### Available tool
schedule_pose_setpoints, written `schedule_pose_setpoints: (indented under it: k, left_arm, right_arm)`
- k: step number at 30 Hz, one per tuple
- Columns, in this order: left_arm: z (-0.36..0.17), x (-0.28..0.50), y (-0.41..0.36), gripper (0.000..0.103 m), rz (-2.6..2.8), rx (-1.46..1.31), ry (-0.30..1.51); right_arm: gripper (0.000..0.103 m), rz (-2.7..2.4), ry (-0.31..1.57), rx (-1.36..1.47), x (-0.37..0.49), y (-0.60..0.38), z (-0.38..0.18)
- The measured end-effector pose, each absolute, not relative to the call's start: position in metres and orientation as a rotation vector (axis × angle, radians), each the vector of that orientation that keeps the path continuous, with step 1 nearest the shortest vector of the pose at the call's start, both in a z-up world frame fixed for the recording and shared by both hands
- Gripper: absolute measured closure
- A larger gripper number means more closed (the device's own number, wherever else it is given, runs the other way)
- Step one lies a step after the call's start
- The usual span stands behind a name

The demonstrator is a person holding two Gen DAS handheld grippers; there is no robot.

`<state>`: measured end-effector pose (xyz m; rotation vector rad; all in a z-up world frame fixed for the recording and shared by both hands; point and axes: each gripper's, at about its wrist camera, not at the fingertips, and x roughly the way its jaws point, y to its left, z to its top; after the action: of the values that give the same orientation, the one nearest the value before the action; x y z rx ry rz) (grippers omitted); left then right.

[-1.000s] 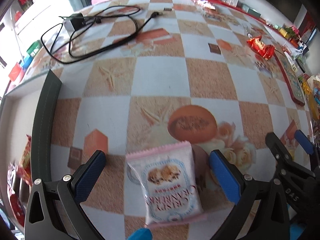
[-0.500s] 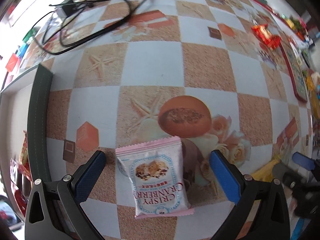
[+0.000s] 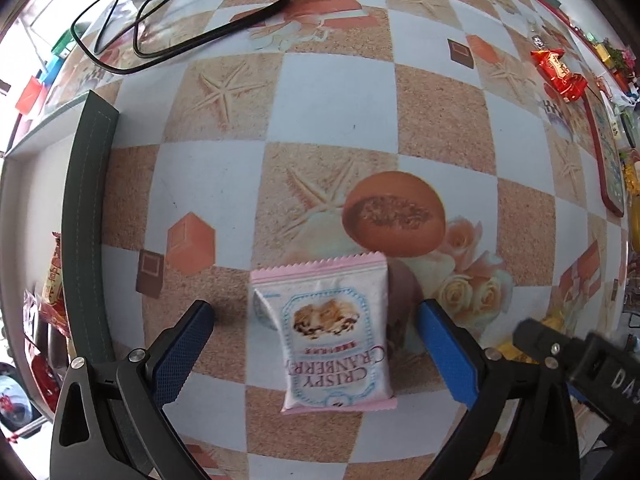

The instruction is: Organize snacks

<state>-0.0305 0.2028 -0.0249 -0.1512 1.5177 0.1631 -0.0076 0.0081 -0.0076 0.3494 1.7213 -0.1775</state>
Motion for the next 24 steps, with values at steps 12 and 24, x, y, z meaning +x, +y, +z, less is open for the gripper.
schedule_pose_setpoints:
  k: [12, 24]
  left_arm:
    - [0.000, -0.045, 0.181, 0.059, 0.006, -0.087, 1.498]
    - [0.081, -0.103, 0.267, 0.059, 0.100, -0.206, 1.378]
  right_arm:
    - [0.066, 0.060, 1.689, 0.328, -0.041, -0.011, 0.019]
    - [0.066, 0.397, 1.606, 0.206, -0.037, 0.088, 0.074]
